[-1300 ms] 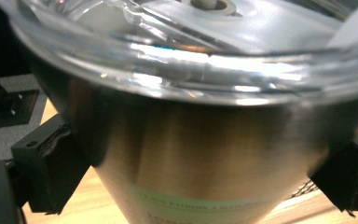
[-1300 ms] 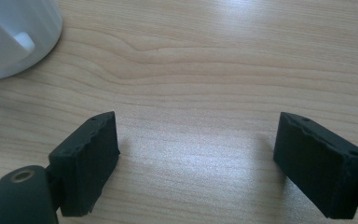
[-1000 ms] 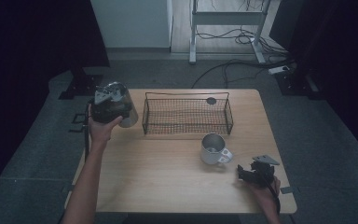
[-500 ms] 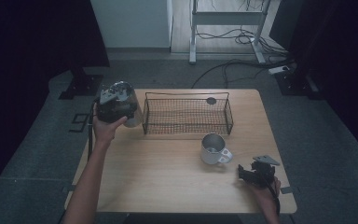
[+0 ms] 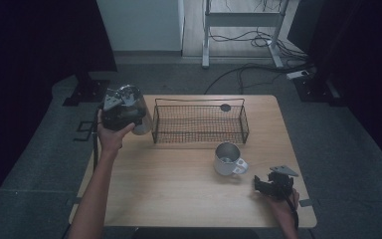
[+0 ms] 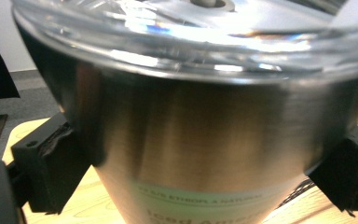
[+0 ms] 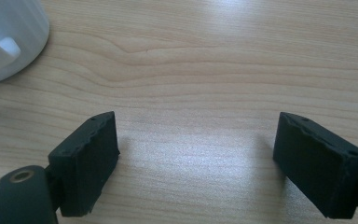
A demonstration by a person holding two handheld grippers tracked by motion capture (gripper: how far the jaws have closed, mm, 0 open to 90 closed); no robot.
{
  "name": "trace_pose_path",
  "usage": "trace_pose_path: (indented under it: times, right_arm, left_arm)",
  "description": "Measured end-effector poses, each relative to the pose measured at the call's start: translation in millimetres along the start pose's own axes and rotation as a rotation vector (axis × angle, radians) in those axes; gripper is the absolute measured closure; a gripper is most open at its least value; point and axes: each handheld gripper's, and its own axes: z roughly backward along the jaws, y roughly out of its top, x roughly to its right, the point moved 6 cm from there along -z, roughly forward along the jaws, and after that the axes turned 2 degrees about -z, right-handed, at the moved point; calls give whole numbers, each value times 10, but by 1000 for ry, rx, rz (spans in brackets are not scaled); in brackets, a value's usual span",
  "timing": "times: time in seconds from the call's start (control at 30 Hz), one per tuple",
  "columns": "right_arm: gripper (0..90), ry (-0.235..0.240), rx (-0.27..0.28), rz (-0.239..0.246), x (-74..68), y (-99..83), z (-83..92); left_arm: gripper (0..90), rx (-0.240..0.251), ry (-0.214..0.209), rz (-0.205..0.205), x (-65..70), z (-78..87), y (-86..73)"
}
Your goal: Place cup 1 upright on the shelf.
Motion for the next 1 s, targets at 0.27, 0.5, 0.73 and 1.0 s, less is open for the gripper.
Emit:
trace_pose_path:
  times: [0.27,0.5,0.73,1.0]
  right_arm:
    - [136,1,-1,-2,-1,0,0]
    - [136,2,-1,-2,-1,-1,1]
    - [136,3,-1,-3,-1,0,1]
    - [136,2,-1,-3,-1,0,0]
  left_arm:
    - [43,10,5,-14,86,31,133]
    - [43,10,0,-24,171,10,215]
    - [43,18,-19,-39,328,-26,311]
    - [43,21,-40,-42,450,-79,359]
